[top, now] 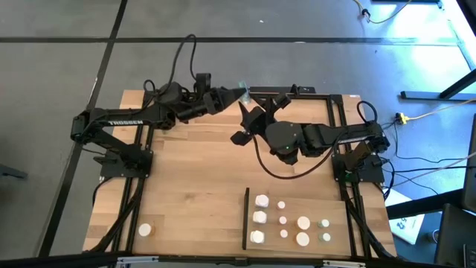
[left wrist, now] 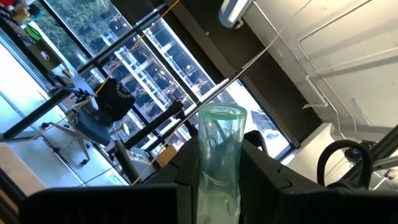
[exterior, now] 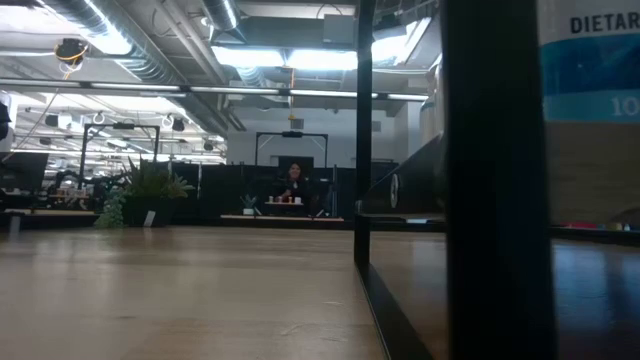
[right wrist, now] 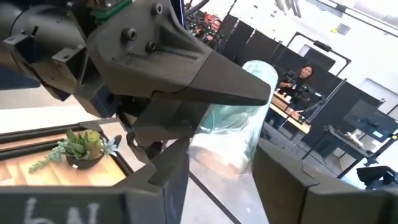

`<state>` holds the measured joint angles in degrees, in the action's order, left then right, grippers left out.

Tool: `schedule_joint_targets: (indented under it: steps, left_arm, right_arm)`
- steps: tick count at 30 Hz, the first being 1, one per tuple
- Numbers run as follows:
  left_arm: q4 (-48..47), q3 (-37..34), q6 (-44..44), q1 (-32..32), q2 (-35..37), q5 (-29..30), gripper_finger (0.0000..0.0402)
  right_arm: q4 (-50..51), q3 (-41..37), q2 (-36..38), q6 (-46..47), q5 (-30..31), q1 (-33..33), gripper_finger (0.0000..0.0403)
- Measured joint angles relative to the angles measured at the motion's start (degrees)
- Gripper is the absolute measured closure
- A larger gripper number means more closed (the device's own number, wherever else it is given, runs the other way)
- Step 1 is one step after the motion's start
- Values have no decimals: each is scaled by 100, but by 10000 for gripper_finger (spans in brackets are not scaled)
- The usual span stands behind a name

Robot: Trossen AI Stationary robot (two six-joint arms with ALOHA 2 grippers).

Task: Pick and place medicine bottles onto shelf by color
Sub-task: Put the bottom left blue pill bottle on the shelf

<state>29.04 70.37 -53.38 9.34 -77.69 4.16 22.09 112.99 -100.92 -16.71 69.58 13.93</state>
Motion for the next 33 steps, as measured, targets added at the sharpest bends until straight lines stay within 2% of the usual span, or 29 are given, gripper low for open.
schedule_joint_targets:
  steps: [6, 14, 28, 33]
  left_arm:
    - [8, 2, 17, 0, 0, 2, 333]
    - [-7, 4, 122, 2, 7, -2, 331]
    - [-20, 4, 80, -2, 0, -48, 269]
    - [-6, 4, 256, -2, 0, -93, 263]
  right_arm:
    - [4, 0, 0, -15, 47, 0, 267]
    - [28, 0, 9, -29, -24, -4, 271]
    - [57, 0, 15, -217, -85, 0, 273]
    - [57, 0, 15, -273, -77, 0, 273]
